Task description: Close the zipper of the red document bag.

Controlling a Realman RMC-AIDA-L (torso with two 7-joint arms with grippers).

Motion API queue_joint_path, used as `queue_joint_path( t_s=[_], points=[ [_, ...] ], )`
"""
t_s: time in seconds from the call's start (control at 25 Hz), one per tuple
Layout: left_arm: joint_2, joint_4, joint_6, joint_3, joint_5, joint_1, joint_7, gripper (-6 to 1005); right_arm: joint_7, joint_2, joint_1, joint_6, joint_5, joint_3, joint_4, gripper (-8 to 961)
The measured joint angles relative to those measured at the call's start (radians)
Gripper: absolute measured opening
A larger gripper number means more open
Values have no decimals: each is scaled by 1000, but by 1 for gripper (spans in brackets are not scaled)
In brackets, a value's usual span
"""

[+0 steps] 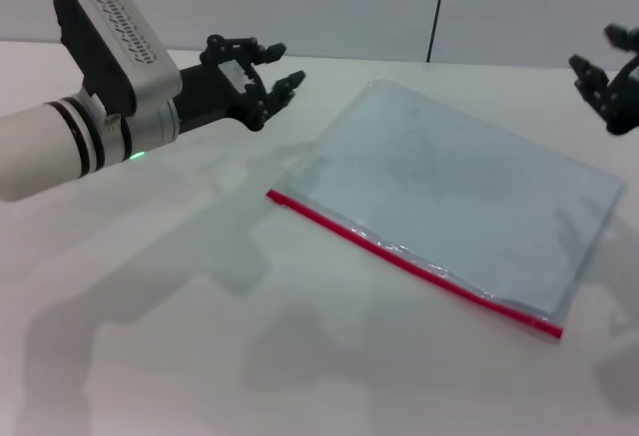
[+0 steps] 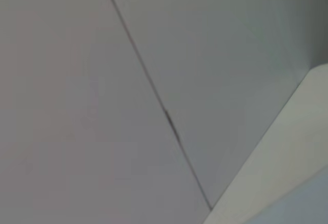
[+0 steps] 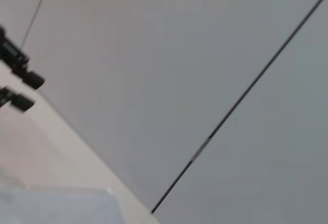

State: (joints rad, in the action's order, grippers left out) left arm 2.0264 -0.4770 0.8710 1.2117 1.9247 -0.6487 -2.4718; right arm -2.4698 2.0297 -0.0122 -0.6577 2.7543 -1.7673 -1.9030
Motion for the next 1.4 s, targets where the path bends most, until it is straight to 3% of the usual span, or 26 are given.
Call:
queue_joint_path(
  t_s=[0.12, 0.36, 0.52, 0.68, 1.04, 1.4],
  points=[
    [0, 0, 76, -2, 32, 7, 0, 246, -18, 0, 9, 64, -5, 0, 18, 290],
    [-5, -2, 270, -14, 201, 69, -13, 489, -59, 0, 12, 272, -28, -53, 126, 534],
    [3, 15, 376, -81, 331, 128, -61, 495, -62, -3, -3, 520, -128, -103, 274, 532],
    [4, 114, 429, -106, 497, 142, -91, 494, -74, -3, -43, 837, -272, -141, 479, 529],
    [15, 324, 529, -107, 696, 143, -322, 488, -345, 0, -211, 1458, -463, -294, 1057, 523],
    [15, 422, 529, -107, 756, 114, -368, 482, -345, 3, -361, 1564, -740, -448, 1285, 519]
  ],
)
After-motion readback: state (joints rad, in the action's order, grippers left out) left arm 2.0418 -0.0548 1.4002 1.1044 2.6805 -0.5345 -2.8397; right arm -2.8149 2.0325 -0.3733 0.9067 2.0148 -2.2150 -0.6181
